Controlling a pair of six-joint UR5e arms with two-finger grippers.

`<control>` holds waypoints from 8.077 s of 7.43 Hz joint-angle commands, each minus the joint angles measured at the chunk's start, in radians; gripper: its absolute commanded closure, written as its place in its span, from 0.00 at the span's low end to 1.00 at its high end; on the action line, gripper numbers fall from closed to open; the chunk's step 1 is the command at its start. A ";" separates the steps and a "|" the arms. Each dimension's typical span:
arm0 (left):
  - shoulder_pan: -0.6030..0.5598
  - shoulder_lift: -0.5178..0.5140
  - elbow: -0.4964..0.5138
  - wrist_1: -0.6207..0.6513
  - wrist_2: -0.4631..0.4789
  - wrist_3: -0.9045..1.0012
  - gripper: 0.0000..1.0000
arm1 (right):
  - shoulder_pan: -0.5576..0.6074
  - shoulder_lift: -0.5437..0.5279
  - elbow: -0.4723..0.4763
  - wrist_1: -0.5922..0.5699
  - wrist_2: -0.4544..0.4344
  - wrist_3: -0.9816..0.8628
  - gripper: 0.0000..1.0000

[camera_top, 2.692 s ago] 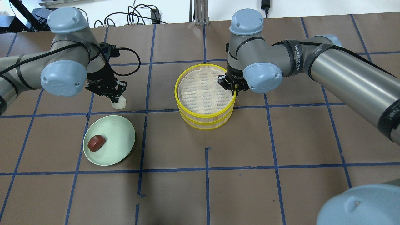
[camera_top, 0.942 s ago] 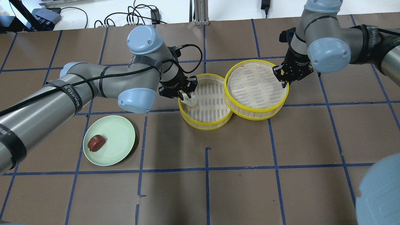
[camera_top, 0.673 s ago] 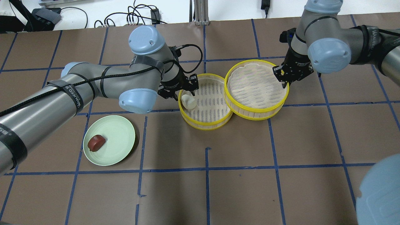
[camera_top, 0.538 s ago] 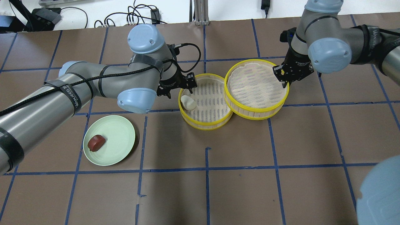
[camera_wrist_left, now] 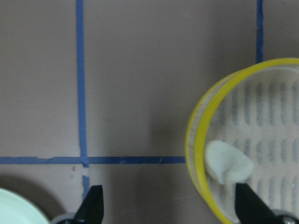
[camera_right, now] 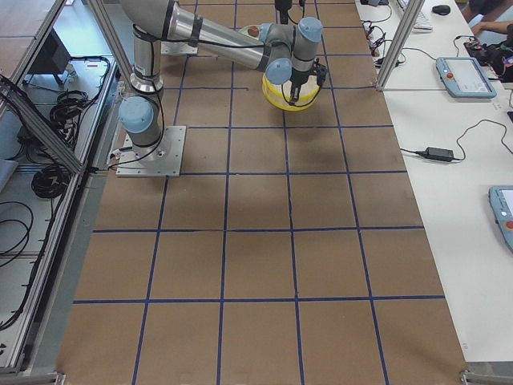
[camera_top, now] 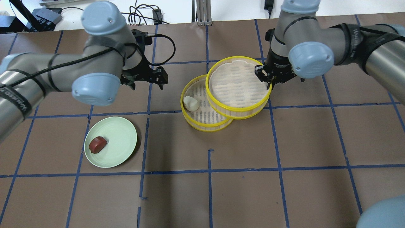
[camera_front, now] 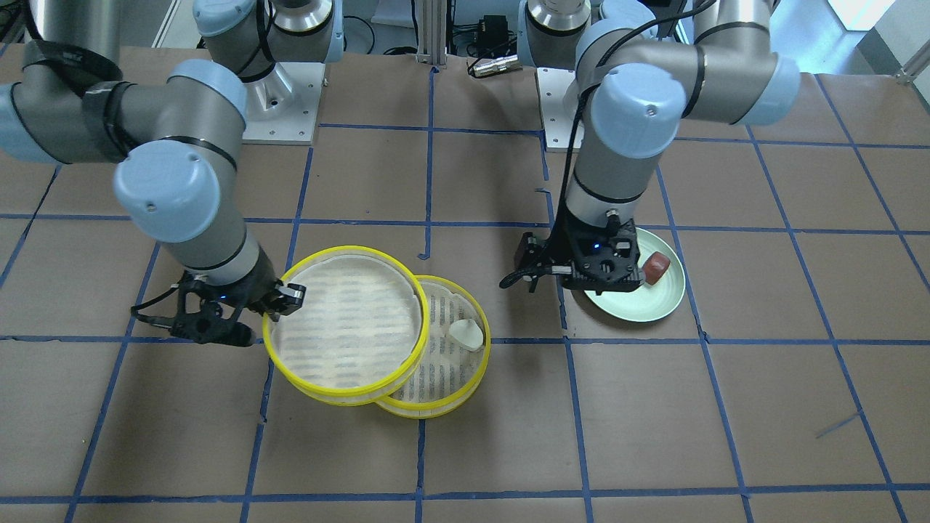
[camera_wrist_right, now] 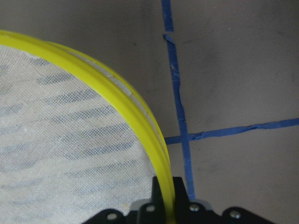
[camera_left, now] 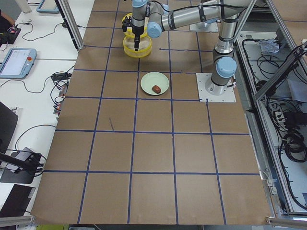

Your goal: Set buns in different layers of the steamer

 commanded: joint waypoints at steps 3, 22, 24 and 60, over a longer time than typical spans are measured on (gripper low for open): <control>0.070 0.256 0.029 -0.283 0.004 0.079 0.00 | 0.186 0.034 -0.002 -0.012 -0.033 0.249 0.97; 0.254 -0.175 -0.169 -0.050 0.287 0.320 0.14 | 0.146 0.065 -0.016 -0.049 -0.013 0.265 0.89; 0.280 -0.175 -0.210 -0.050 0.327 0.317 0.16 | 0.146 0.065 0.000 -0.047 -0.016 0.265 0.30; 0.078 0.270 0.126 -0.489 0.034 0.019 0.00 | -0.038 -0.299 -0.080 0.375 0.019 -0.148 0.00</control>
